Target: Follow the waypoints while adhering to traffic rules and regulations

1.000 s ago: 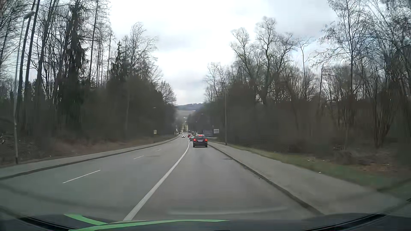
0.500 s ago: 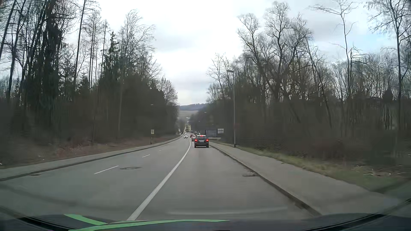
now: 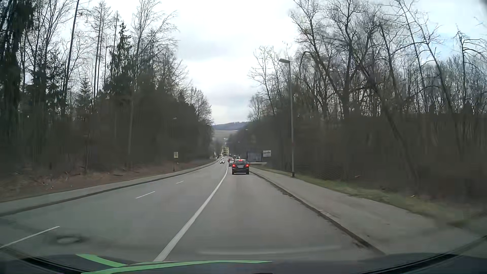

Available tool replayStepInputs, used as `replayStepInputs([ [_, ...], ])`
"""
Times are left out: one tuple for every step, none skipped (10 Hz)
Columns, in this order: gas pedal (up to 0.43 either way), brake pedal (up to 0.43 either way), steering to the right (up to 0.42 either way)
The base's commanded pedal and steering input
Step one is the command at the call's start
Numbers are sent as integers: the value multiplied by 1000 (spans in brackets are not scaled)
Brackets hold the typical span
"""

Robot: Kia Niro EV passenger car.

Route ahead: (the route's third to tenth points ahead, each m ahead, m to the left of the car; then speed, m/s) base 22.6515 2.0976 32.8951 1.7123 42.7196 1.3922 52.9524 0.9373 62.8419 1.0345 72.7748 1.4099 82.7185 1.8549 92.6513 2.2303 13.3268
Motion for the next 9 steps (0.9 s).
replayStepInputs([
  [0, 98, -7],
  [0, 91, -7],
  [0, 98, -6],
  [0, 91, -6],
  [0, 91, -5],
  [0, 91, -5],
  [0, 91, -6],
  [0, 85, -5],
  [0, 85, -5],
])
